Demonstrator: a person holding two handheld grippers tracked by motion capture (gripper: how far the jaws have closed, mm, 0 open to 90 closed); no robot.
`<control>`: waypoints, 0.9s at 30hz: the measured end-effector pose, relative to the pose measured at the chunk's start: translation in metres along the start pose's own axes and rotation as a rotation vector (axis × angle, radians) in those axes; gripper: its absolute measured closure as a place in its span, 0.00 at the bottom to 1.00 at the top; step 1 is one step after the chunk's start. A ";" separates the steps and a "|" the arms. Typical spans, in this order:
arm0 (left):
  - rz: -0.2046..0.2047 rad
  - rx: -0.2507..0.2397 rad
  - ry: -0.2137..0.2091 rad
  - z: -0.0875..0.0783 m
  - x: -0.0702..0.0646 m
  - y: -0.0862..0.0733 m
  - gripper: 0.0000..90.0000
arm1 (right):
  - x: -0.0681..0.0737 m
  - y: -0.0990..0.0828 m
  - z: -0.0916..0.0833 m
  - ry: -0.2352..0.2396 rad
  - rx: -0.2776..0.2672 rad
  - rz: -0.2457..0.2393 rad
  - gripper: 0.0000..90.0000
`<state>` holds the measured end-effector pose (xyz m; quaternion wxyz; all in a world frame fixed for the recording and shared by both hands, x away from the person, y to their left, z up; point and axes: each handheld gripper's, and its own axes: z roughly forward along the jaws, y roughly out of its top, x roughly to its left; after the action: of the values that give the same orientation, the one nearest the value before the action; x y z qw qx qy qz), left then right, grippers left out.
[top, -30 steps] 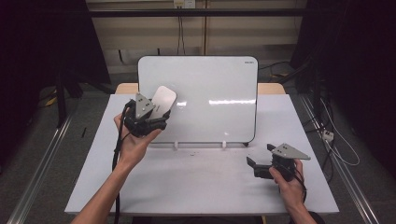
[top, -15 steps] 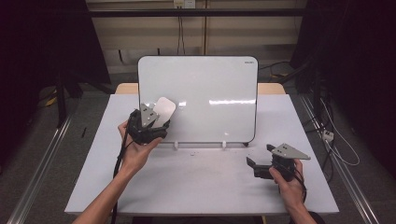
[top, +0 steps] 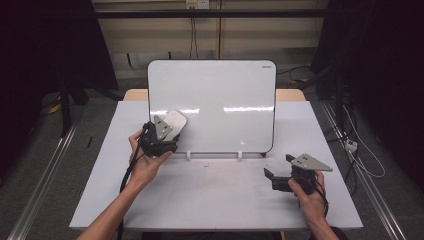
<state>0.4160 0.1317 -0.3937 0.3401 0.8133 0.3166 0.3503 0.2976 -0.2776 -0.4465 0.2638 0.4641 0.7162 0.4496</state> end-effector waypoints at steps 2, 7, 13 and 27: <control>0.009 0.012 0.005 0.002 0.000 -0.001 0.34 | 0.000 0.000 0.000 0.000 -0.001 -0.003 0.07; 0.020 0.023 0.017 0.003 -0.002 -0.001 0.34 | 0.000 0.000 0.000 -0.001 0.002 -0.002 0.07; -0.043 -0.043 -0.013 -0.003 0.002 0.000 0.30 | 0.001 0.000 0.000 -0.005 0.000 -0.005 0.07; -0.184 -0.057 -0.127 -0.017 0.017 -0.002 0.07 | 0.000 0.001 0.002 -0.012 0.009 0.015 0.07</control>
<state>0.4113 0.1515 -0.3802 0.4130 0.7913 0.3576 0.2744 0.2997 -0.2762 -0.4467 0.2627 0.4730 0.7132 0.4456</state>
